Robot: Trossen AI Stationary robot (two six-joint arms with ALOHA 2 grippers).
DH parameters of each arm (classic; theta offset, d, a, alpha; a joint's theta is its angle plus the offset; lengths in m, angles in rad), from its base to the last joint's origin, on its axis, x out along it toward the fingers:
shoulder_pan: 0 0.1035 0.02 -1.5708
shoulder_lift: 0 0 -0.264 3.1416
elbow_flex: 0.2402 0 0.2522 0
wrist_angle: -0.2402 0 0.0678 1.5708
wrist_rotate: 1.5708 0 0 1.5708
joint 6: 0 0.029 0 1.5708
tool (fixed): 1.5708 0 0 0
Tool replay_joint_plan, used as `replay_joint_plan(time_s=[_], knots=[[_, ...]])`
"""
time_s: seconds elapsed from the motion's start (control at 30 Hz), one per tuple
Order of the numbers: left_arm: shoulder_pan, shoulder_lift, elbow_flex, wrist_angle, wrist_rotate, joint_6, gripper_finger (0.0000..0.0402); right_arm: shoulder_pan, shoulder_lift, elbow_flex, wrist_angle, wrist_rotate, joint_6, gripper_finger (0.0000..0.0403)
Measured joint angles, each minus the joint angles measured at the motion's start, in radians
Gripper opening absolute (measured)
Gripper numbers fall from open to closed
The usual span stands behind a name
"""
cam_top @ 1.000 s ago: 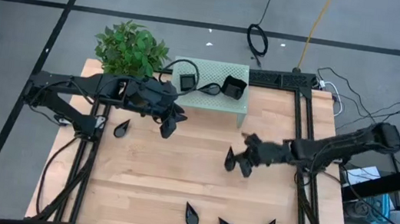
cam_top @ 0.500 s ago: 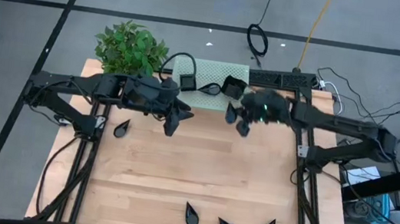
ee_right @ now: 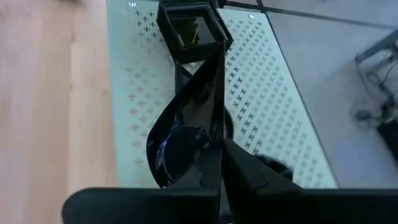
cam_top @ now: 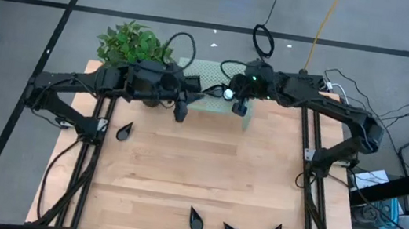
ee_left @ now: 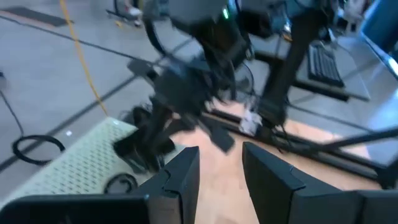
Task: Pick & Place Mini shaped plates
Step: Stack the drop shaped plate on top of the other drop shaped plate on the shelf
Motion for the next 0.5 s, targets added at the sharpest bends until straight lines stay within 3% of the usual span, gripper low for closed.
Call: replay_joint_plan(time_s=[0.23,0.5], knots=[[0.059,0.000,0.000,0.031,-0.015,0.019,0.0124,0.000,0.049,0.020,0.087,0.039,-0.293,0.0000],[0.108,0.000,0.000,0.067,-0.016,0.016,0.0124,-0.012,0.071,0.019,0.212,0.045,-0.505,0.0000]])
